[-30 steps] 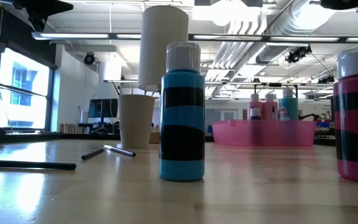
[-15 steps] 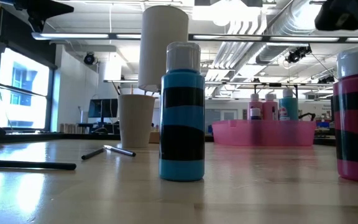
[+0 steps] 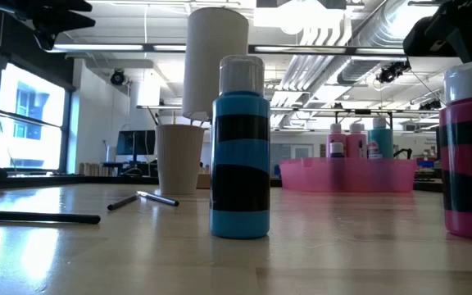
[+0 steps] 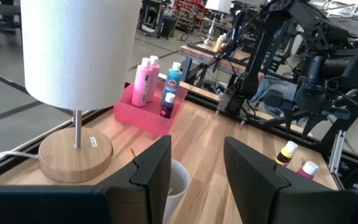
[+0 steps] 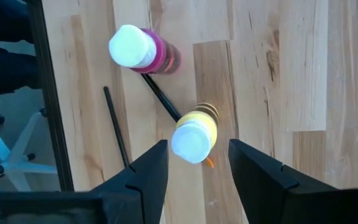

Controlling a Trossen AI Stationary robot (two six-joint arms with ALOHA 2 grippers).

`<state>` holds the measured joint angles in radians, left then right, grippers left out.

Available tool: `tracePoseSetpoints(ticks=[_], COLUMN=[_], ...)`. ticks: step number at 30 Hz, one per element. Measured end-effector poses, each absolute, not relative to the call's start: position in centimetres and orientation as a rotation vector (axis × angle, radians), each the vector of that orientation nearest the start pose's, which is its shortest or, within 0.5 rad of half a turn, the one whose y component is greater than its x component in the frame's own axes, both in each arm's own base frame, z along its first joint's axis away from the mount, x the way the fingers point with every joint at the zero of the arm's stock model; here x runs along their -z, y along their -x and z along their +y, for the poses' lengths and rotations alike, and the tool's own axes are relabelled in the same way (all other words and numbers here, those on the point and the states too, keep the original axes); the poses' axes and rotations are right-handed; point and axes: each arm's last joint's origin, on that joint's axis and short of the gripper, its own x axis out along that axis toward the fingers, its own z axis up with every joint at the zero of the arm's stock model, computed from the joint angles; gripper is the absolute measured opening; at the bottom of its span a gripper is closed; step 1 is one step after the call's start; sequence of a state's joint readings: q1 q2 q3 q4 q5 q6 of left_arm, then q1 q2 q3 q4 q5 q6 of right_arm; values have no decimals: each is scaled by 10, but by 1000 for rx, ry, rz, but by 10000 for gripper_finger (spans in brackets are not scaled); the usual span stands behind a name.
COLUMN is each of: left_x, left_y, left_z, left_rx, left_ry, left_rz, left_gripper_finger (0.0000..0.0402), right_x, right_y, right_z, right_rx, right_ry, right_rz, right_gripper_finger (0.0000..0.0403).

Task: Pick & Place Paint Supplies
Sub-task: Put the small yellow paint bottle into the pink bin

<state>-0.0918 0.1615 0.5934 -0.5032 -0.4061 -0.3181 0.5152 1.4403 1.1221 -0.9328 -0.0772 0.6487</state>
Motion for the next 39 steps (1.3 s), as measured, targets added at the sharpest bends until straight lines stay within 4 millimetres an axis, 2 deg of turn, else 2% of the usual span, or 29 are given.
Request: tracePoseSetpoints(ticks=[5,16,39], left_x=[-296,-296,-296], left_y=[-52,-52,-52], left_z=[7,7,7], left_rx=[-322,-322,-322], left_ry=[299,299,299], left_rz=[20,20,19], left_gripper_finger=[143,143,143], right_x=[-251,-233,-231], right_y=[-233,-229,-233], right_z=[135,135,137], right_rx=[-90,-92,-128], right_ry=[-272,-266,-257], right_rz=[1340,1353,1325], right_gripper_finger=[161,162,162])
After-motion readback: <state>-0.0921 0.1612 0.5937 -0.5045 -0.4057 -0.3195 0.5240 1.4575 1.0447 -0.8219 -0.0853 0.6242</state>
